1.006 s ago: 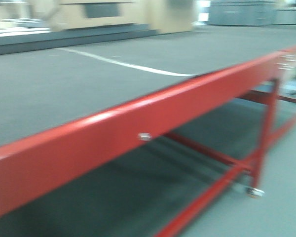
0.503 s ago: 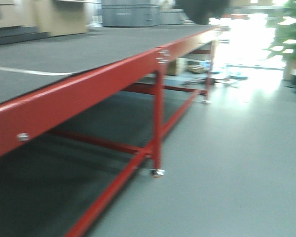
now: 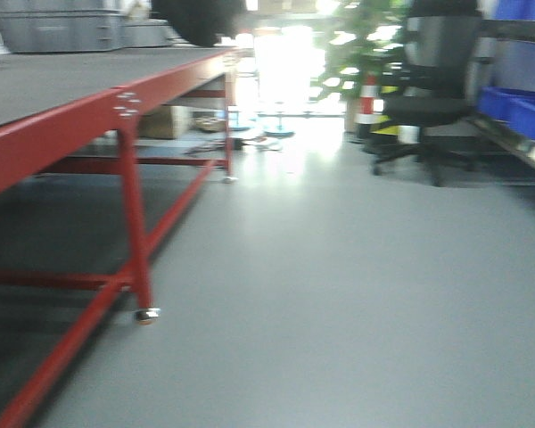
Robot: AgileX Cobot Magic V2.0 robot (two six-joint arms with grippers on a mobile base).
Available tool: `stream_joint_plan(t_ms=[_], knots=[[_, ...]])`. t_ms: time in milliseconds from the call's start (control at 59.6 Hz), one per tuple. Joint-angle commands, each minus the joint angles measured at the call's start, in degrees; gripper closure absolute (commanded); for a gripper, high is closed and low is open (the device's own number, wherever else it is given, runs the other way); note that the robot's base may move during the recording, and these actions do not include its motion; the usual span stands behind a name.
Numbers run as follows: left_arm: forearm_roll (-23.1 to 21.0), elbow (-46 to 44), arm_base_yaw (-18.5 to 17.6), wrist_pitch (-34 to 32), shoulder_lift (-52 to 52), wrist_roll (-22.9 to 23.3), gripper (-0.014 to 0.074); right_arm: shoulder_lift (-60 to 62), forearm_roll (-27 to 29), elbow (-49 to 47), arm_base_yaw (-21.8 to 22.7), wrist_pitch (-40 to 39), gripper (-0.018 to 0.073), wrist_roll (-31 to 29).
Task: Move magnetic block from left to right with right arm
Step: 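Drive the base away from the table carrying the cube in the right gripper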
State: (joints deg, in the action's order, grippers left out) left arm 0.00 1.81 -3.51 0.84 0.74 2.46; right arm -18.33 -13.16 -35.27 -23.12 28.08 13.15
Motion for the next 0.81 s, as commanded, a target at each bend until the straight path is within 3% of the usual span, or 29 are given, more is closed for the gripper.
stream_joint_plan(t_ms=[0,788], knots=[[0.00,0.59,0.05,-5.15,0.77,0.25,0.0713,-0.47,-1.14,-1.47,-0.04,-5.26,0.0336,-0.34],[0.00,0.59,-0.06,-5.15,0.88,0.25,0.0713,-0.47,-1.14,-1.47,-0.04,-5.26,0.0336,-0.34]])
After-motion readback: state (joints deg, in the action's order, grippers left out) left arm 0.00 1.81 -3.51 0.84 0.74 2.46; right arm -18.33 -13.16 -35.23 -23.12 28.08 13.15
